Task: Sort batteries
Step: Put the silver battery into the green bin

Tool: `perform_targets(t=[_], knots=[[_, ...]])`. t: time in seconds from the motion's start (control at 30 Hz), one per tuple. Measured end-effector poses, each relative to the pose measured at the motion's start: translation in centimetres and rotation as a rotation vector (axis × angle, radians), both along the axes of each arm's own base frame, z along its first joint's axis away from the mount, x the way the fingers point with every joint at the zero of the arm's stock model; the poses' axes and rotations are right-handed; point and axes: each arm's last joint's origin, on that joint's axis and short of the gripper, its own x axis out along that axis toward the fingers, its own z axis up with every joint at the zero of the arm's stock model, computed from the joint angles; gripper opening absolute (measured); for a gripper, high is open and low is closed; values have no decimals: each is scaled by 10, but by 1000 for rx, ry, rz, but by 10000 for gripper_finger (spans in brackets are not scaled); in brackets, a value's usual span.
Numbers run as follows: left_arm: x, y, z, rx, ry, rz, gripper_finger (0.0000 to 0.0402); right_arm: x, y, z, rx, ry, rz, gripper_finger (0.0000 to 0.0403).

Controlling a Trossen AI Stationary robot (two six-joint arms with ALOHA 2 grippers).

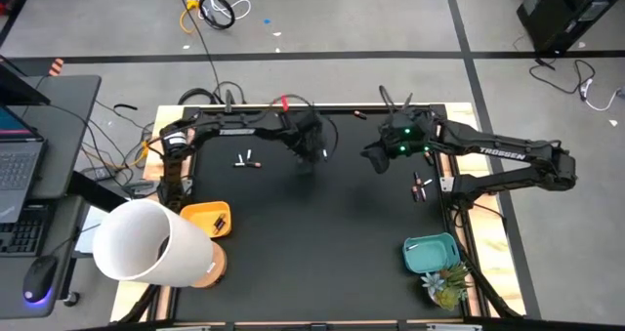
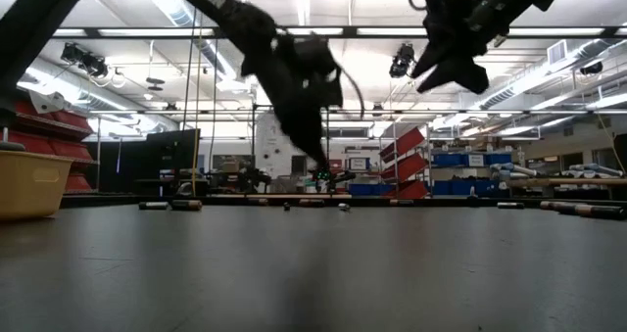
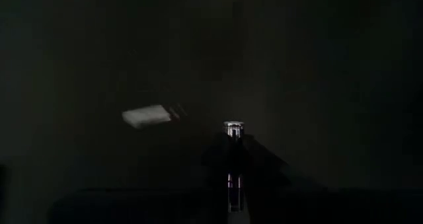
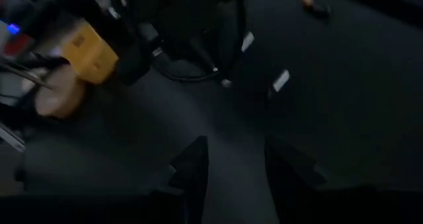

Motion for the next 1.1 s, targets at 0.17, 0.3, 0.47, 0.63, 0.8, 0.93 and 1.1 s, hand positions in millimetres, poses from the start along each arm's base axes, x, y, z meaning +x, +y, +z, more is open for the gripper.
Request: perform_targets(t=[0.17,0.3,0.47,0.63,0.8,0.93,1.1], knots=[[2,10,45,-22,-167,129,29,-15,4,24,-63,-151,0,142],[6,14,89,-66,-433,216,29,-23,5,38,-118,-248,31,141],[16,17,128,-183,-807,288,29,-20,3,48,-182,-346,38,141],[18,15,150,-247,-1026,316,29,-19,-1,60,-292,-437,-31,140],[17,13,160,-294,-1115,276,29,-17,-6,61,-356,-440,-39,142],[20,5,160,-317,-1105,236,29,-13,-15,56,-354,-415,-56,144],[25,-8,160,-319,-1097,186,29,-3,-20,56,-352,-475,-12,141]])
